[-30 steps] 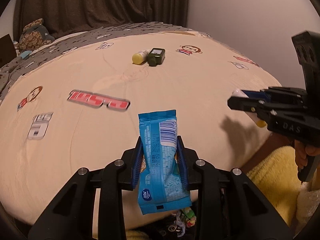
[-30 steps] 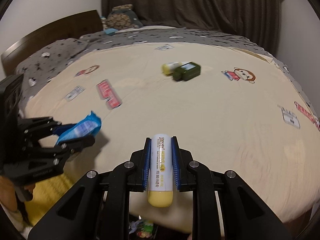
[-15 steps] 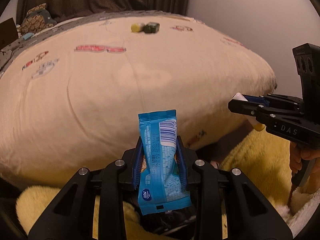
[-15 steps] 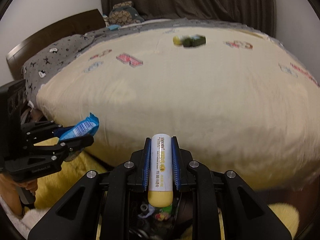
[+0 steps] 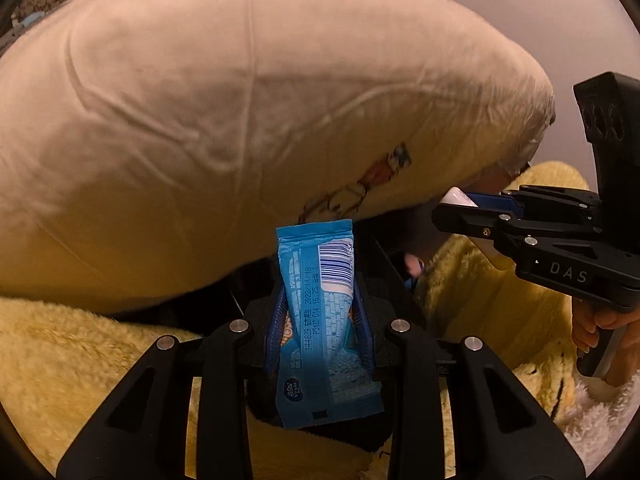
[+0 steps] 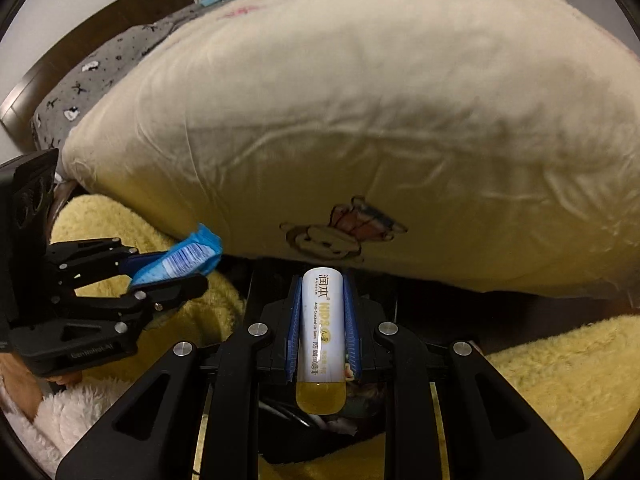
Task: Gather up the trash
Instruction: 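Lower both tools to the bin and release the wrapper and tube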
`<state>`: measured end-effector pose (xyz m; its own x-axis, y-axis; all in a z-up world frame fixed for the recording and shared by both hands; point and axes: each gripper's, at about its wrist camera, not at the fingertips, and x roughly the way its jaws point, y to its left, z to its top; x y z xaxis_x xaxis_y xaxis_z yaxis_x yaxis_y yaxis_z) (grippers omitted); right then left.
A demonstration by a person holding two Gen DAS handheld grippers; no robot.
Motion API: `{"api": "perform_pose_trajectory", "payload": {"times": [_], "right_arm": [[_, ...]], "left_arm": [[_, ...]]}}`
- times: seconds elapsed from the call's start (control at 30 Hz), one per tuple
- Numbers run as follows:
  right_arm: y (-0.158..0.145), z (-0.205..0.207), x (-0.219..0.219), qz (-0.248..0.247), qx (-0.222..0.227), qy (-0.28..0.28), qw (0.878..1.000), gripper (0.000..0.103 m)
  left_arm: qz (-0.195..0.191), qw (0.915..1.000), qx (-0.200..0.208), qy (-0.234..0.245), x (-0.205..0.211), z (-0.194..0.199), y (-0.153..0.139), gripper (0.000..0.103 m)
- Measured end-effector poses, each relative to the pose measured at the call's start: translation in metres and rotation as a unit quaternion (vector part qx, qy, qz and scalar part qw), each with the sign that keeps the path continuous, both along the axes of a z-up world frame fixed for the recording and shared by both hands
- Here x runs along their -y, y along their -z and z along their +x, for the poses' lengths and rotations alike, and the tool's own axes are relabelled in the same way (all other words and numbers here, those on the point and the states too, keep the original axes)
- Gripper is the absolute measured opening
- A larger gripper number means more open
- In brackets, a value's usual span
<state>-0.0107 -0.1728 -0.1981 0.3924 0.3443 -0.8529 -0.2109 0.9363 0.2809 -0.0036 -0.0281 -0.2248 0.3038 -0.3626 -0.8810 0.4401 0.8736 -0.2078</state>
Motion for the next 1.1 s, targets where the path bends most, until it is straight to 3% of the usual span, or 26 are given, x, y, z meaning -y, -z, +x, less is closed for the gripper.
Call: {"api": "perform_pose_trajectory", "payload": {"times": [0.57,0.63,0.7,0.93,1.1], "right_arm": [[0.014,0.009,-0.005,0.002,-0.023,-0.002,1.0,0.023],[0.013,0.009,-0.002,0.003,-0.024,0.004,1.0,0.023],[0.012,0.011,0.003,0.0,-0.023,0.012,1.0,0.024],[-0.001,0.013,0.021,0.01,-0.004,0.037,0.999,0.064],[-0.034,0.021,0.028,-0.003,0.044,0.033,0.998,0.082]], "left_arm": [[0.01,0.9996,-0.022,0.013,0.01,0.002,0.013,0.035],[0.018,0.9995,-0.023,0.009,0.009,0.004,0.013,0.053],[0.02,0.9996,-0.018,0.004,0.005,0.005,0.01,0.064],[0.027,0.9995,0.012,-0.013,-0.01,0.008,-0.009,0.081],[0.022,0.9983,0.054,-0.005,-0.017,0.017,-0.04,0.087]]}}
